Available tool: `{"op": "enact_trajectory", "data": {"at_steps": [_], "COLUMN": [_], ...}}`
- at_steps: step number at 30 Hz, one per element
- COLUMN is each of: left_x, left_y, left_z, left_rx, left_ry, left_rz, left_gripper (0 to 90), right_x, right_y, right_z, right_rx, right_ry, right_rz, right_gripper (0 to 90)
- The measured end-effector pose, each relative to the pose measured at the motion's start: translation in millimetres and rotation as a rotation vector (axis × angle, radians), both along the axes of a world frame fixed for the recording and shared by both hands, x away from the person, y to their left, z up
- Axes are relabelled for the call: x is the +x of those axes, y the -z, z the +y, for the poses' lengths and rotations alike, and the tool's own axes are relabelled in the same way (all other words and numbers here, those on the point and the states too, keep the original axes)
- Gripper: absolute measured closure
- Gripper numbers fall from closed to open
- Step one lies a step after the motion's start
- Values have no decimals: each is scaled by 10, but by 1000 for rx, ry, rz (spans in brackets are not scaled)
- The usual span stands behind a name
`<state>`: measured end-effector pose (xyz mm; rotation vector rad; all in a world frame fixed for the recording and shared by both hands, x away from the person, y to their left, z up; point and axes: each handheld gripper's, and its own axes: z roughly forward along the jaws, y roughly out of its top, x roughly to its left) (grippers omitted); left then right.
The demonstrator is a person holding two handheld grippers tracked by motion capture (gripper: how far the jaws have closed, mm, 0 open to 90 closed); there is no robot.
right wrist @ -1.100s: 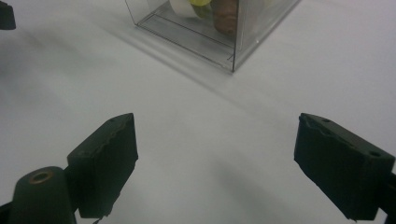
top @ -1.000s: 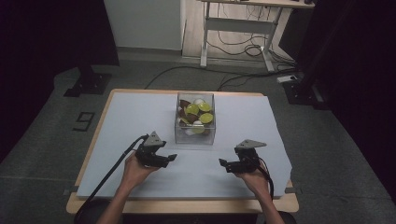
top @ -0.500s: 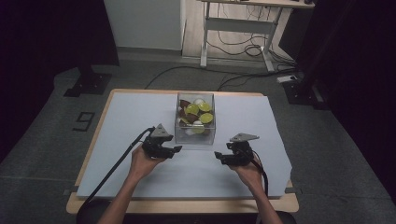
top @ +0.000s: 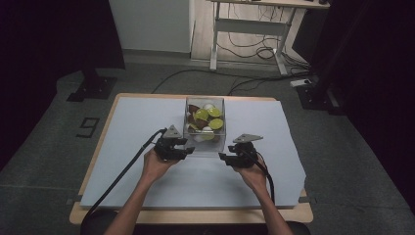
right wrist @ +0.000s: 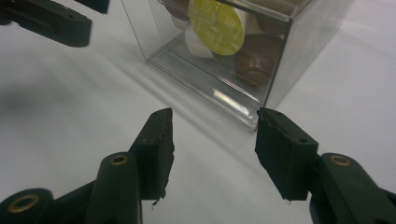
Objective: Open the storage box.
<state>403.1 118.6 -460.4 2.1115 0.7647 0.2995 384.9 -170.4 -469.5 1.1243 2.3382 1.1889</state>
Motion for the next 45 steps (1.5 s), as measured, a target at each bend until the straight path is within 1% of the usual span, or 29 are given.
{"op": "enact_trajectory", "data": {"at_steps": [2,4,9,10,11,12,13,16,19,23,25,30,31,36,41,44,45], "left_x": [26,32,81,89,105,105,125,156,171,207,220,242,252,264,265,262,257], "left_y": [22,28,48,47,45,45,45,46,50,68,74,79,83,101,109,109,110], "left_z": [-47,-65,-115,-119,-120,-120,-118,-132,-151,-185,-193,-212,-217,-224,-237,-246,-255], "left_rx": [17,21,17,13,-4,-4,-8,-5,-8,-7,-15,-23,-36,-42,-55,-78,-81], "left_ry": [5,6,-1,-2,-9,-9,-17,-21,-25,-31,-32,-43,-49,-51,-54,-43,-45], "left_rz": [6,6,9,7,9,9,7,4,1,0,0,-10,-12,-15,-20,-18,-20], "left_gripper": [496,503,533,533,542,547,552,562,572,585,593,613,617,638,653,667,671], "right_x": [21,33,93,93,117,117,141,175,196,238,257,300,322,369,407,424,424], "right_y": [4,6,-14,-14,-18,-18,-20,-17,-9,-16,-32,-47,-41,-3,13,10,3], "right_z": [19,28,86,86,109,109,130,164,189,237,264,314,334,360,395,416,425], "right_rx": [8,10,31,31,30,30,40,58,61,59,52,41,40,33,60,69,78], "right_ry": [-6,-11,-17,-17,-20,-20,-19,-19,-15,-7,-3,2,9,35,40,28,19], "right_rz": [9,9,16,16,12,12,8,-1,-4,-17,-28,-35,-38,-35,-42,-42,-41], "right_gripper": [484,491,532,532,546,546,563,575,586,631,650,679,688,691,723,748,751]}}
